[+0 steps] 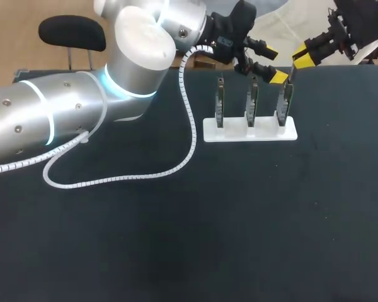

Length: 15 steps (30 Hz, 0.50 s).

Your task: Pick up the optical module with the left hand, and insert it into the network port with the right hand.

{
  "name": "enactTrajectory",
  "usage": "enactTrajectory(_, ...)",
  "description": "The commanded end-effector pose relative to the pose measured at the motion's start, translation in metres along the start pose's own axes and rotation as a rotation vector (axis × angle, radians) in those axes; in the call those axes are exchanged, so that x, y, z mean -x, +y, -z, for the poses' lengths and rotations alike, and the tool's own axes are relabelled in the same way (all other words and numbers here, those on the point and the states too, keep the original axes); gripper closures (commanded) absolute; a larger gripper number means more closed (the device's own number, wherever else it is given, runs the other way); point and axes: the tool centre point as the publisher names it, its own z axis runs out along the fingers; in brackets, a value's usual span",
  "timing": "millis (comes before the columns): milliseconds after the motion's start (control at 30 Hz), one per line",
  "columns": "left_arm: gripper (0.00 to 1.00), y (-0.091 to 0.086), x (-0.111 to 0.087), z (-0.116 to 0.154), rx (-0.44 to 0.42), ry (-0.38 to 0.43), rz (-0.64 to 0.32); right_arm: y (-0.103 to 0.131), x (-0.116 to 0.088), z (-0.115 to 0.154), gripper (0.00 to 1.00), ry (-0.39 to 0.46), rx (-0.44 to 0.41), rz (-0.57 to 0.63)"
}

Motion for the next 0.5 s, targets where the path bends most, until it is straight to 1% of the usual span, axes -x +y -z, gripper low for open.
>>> enactTrajectory(33, 0.00, 0.0025, 0.0005, -0.0006, -0.005, 0.002, -0.002, 0.0029, 0.0000, -0.0018, 1.00, 0.001, -0.006, -0.001)
enactTrajectory(500, 0.00, 0.0025, 0.0005, -0.0006, -0.005, 0.002, -0.002, 0.0018, -0.0027, -0.0048, 1.00, 0.009, -0.007, -0.011)
